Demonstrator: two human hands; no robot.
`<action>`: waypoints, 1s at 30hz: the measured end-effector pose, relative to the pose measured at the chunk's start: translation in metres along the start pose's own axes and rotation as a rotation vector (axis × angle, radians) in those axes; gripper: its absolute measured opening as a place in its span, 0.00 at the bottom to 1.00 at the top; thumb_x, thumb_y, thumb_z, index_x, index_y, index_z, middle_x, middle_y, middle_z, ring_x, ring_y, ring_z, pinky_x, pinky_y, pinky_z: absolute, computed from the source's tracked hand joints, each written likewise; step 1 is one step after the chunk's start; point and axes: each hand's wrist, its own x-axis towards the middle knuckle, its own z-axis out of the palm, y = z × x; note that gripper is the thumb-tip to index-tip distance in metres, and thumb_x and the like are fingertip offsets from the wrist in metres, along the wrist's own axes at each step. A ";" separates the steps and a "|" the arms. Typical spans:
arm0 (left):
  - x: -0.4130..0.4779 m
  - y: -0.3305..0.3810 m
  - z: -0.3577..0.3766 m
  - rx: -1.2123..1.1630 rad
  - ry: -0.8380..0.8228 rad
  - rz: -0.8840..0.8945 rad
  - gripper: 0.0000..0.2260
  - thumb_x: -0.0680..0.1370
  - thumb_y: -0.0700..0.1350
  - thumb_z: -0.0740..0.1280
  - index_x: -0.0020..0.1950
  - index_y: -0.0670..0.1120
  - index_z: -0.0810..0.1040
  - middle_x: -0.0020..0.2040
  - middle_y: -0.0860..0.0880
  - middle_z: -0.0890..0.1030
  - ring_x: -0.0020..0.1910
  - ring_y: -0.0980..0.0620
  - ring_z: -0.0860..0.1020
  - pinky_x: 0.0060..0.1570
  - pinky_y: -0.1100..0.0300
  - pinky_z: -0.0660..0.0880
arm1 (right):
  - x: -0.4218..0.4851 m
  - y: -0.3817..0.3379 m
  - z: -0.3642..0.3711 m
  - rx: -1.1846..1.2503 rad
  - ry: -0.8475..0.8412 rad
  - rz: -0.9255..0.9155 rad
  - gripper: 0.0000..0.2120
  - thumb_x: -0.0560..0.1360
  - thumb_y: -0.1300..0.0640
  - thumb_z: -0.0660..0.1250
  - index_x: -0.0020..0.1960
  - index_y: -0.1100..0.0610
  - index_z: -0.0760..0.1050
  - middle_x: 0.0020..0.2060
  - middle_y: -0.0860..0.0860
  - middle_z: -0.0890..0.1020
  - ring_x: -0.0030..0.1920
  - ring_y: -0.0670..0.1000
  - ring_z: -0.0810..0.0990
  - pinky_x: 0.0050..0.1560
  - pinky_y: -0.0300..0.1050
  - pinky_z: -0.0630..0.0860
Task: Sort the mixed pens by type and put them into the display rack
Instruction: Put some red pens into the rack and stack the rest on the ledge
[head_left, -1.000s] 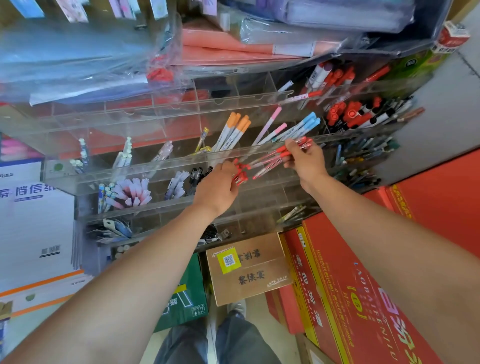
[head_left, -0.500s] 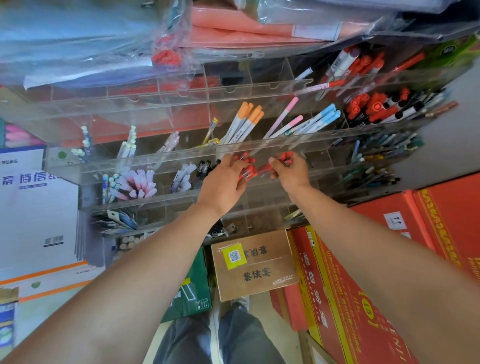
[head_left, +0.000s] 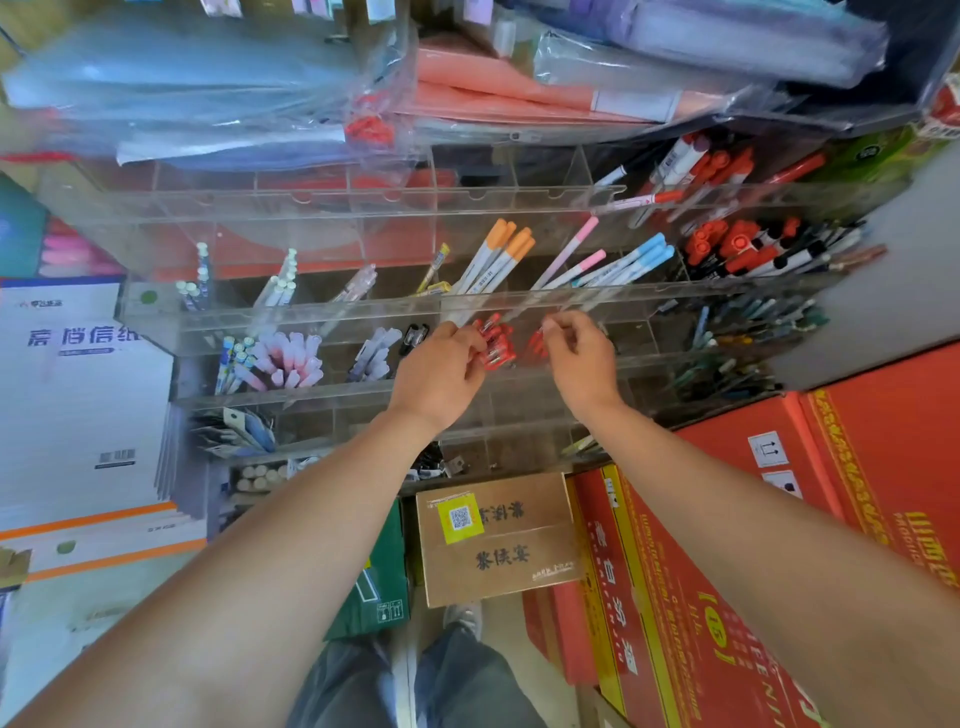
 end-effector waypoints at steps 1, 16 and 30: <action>-0.004 -0.003 -0.004 -0.009 0.021 -0.011 0.10 0.80 0.45 0.61 0.58 0.47 0.78 0.56 0.48 0.77 0.46 0.48 0.79 0.46 0.53 0.76 | -0.007 -0.011 0.002 0.003 -0.045 -0.056 0.08 0.80 0.53 0.61 0.50 0.55 0.76 0.40 0.49 0.80 0.42 0.49 0.79 0.46 0.50 0.77; -0.175 -0.214 -0.163 -0.026 0.274 -0.367 0.06 0.78 0.49 0.64 0.49 0.49 0.79 0.43 0.49 0.83 0.44 0.44 0.80 0.41 0.54 0.75 | -0.151 -0.187 0.215 -0.090 -0.507 -0.375 0.06 0.78 0.60 0.62 0.45 0.58 0.77 0.35 0.58 0.81 0.36 0.56 0.78 0.40 0.51 0.76; -0.374 -0.530 -0.238 -0.088 -0.138 -0.672 0.09 0.79 0.47 0.61 0.55 0.47 0.77 0.55 0.46 0.80 0.54 0.45 0.77 0.50 0.53 0.74 | -0.319 -0.257 0.553 -0.338 -0.836 -0.274 0.12 0.75 0.64 0.63 0.57 0.57 0.77 0.50 0.55 0.82 0.46 0.54 0.80 0.44 0.37 0.76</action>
